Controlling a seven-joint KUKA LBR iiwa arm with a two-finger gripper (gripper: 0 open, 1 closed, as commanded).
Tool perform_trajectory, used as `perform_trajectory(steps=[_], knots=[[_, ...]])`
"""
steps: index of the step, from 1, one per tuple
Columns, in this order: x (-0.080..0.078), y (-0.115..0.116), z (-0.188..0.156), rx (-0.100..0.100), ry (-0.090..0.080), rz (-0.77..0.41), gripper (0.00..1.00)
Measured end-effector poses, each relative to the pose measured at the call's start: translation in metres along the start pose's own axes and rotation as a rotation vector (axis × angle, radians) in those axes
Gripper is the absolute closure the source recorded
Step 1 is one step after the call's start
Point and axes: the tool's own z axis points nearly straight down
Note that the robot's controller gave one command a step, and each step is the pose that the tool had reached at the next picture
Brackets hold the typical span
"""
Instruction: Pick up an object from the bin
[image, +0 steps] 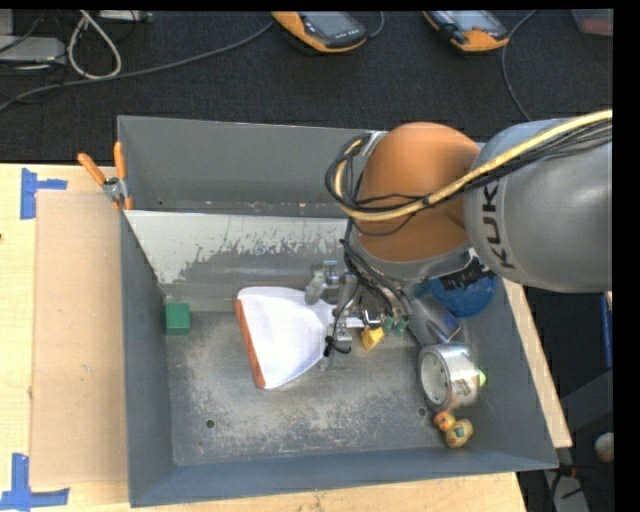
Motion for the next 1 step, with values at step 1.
perform_trajectory(steps=[1], knots=[[-0.0016, -0.0005, -0.0041, -0.001, -0.008, 0.003, 0.00]])
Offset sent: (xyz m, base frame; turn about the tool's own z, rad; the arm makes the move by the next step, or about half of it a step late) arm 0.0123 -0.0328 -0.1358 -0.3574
